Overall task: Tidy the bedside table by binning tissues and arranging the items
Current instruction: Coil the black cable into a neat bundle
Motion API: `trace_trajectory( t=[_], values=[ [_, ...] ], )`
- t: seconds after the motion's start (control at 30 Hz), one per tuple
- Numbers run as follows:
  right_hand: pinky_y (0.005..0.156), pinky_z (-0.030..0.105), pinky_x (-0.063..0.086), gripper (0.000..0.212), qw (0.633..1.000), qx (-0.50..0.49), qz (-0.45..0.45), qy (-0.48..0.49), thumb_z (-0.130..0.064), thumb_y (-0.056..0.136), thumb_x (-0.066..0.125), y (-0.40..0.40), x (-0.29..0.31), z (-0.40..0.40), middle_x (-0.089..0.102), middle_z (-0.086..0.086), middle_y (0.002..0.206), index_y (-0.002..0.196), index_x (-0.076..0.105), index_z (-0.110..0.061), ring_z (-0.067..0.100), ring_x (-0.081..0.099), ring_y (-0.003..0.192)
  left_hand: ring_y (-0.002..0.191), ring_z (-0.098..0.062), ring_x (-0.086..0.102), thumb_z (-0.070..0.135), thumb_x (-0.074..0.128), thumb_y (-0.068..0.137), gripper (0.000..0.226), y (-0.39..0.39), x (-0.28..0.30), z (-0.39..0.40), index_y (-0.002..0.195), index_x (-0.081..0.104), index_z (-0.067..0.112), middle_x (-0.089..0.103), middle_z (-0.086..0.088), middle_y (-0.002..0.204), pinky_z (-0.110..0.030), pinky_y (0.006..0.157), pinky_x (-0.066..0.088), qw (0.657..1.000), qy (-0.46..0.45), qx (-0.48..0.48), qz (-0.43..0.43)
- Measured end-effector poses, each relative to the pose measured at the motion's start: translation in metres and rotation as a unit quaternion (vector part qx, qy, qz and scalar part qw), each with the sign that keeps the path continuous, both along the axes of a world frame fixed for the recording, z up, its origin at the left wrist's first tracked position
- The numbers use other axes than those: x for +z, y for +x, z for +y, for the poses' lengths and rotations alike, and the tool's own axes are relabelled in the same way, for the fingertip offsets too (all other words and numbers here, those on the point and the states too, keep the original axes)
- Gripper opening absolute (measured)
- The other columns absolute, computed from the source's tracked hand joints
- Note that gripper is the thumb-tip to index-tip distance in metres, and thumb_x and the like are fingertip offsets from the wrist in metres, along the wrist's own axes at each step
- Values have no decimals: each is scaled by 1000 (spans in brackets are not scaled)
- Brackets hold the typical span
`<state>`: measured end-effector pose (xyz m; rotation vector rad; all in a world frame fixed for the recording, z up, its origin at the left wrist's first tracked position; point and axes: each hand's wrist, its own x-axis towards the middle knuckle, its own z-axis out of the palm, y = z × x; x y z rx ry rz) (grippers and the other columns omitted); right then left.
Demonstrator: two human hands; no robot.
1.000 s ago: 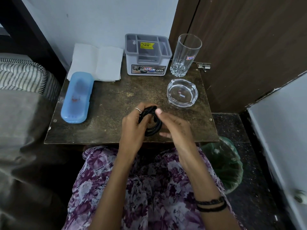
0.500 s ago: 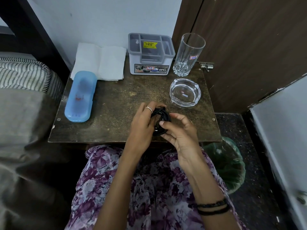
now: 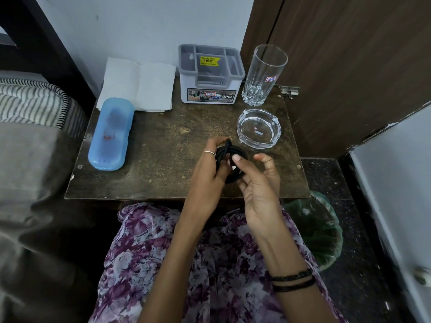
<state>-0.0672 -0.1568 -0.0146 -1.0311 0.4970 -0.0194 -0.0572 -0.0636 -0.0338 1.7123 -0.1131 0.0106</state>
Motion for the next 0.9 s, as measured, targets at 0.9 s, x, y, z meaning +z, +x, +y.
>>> trace_trajectory(
  t=[0.9],
  values=[
    [71,27,49,38,979,197,-22,50,-16,71,57,12,2,-17,69,-1,78,108,52,-14,8,59,63,86,-2,61,16,47,95,37,-5,-1,2,124,41,38,61,14,96,-14,71,48,993,83,54,-59]
  ],
)
